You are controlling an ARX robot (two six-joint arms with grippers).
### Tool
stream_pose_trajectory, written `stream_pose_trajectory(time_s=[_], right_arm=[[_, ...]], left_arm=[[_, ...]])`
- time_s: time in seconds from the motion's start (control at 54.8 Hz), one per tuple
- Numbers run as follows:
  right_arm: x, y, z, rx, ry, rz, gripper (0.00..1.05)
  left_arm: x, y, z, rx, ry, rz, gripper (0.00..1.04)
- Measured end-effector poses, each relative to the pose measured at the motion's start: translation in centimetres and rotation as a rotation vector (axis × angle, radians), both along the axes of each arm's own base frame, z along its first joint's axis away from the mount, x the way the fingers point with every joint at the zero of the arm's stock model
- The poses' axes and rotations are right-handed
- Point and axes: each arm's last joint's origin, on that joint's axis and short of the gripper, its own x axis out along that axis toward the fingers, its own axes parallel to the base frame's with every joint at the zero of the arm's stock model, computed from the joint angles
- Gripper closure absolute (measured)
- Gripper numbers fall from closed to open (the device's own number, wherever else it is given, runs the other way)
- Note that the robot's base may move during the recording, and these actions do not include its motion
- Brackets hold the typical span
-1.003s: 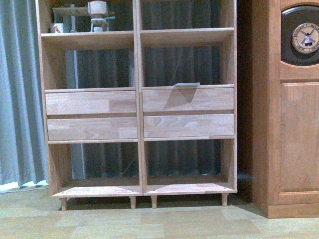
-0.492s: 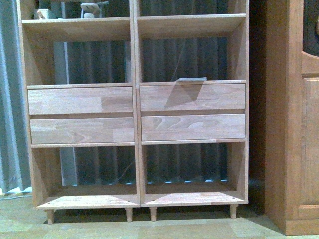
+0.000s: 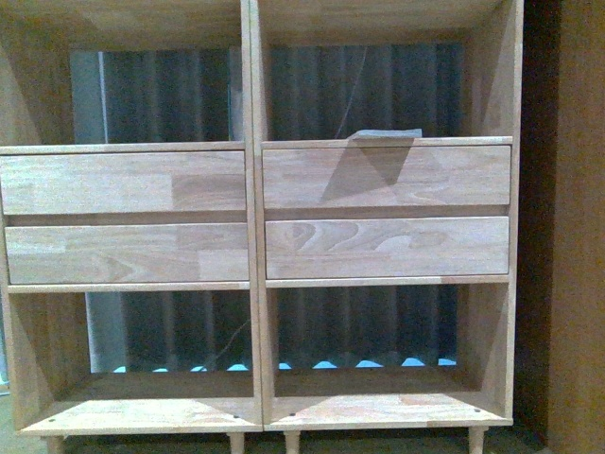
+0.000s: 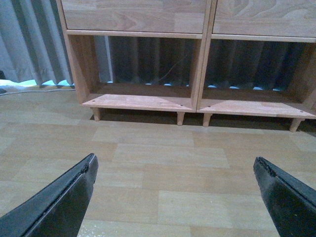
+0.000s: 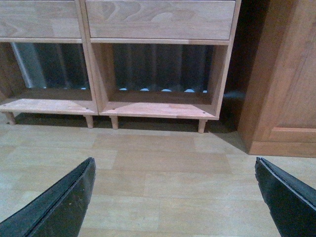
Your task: Organize books on shelf
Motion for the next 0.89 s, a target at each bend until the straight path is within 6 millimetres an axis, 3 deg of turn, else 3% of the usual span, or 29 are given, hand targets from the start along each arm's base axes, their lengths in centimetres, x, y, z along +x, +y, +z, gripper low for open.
stream_pose_trajectory(time_s=[0.894], right_arm=[[0.0,0.0,0.0,0.0,0.0,0.0,0.07]], left_arm=[[0.0,0.0,0.0,0.0,0.0,0.0,0.07]])
